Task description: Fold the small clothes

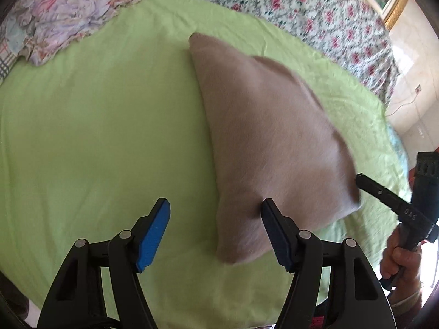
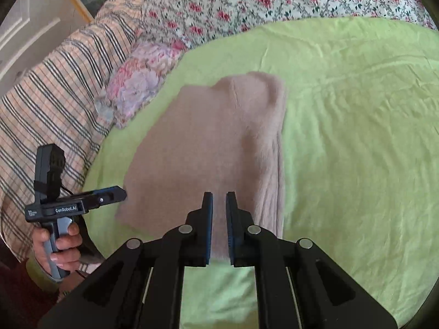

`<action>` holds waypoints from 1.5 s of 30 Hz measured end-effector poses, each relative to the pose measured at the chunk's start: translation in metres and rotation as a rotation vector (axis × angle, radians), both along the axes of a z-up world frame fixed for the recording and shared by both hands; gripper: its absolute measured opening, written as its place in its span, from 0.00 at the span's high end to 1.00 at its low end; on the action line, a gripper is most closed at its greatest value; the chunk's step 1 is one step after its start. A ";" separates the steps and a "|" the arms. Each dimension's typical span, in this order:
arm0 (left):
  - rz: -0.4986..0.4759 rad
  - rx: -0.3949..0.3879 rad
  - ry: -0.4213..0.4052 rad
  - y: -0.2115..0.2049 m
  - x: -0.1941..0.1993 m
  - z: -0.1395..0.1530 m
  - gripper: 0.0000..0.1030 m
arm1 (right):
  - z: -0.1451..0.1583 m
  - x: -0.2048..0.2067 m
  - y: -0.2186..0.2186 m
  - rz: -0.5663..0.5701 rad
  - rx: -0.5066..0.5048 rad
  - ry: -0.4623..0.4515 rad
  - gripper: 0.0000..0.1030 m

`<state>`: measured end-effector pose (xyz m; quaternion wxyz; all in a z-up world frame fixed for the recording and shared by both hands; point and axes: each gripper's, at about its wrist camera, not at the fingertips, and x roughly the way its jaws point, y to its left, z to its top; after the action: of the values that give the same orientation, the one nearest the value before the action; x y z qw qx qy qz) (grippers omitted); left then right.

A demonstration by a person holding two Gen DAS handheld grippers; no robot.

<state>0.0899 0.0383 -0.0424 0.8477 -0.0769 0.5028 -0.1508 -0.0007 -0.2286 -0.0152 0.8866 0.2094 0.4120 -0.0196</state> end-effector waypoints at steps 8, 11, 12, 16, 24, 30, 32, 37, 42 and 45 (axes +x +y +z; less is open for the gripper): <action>-0.018 0.063 0.010 -0.010 -0.017 -0.023 0.30 | -0.031 -0.002 -0.006 -0.034 -0.054 0.115 0.90; -0.018 0.070 0.009 -0.013 -0.018 -0.026 0.29 | -0.031 -0.001 -0.002 -0.022 -0.077 0.123 0.90; -0.020 0.073 0.008 -0.013 -0.017 -0.026 0.29 | -0.030 -0.002 -0.002 -0.024 -0.076 0.123 0.90; -0.019 0.084 0.010 -0.011 -0.018 -0.024 0.29 | -0.028 -0.010 -0.001 -0.037 -0.069 0.127 0.90; -0.062 0.119 0.004 -0.022 -0.040 -0.008 0.30 | -0.010 -0.032 0.008 -0.075 -0.077 0.121 0.87; -0.088 0.167 -0.029 -0.037 -0.060 0.002 0.29 | 0.003 -0.048 0.019 -0.086 -0.087 0.084 0.48; -0.089 0.191 -0.048 -0.041 -0.066 0.007 0.29 | 0.005 -0.050 0.022 -0.080 -0.085 0.078 0.47; -0.072 0.273 -0.117 -0.038 -0.081 0.018 0.24 | 0.008 -0.057 0.034 -0.069 -0.094 0.056 0.27; -0.068 0.308 -0.128 -0.036 -0.091 0.020 0.22 | 0.007 -0.063 0.046 -0.047 -0.090 0.044 0.22; -0.069 0.349 -0.132 -0.036 -0.098 0.019 0.22 | 0.007 -0.066 0.050 -0.033 -0.094 0.043 0.19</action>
<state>-0.0076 0.0023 -0.0230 0.8736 0.0986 0.4669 -0.0950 -0.0670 -0.1781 -0.0084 0.8859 0.1738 0.4261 -0.0580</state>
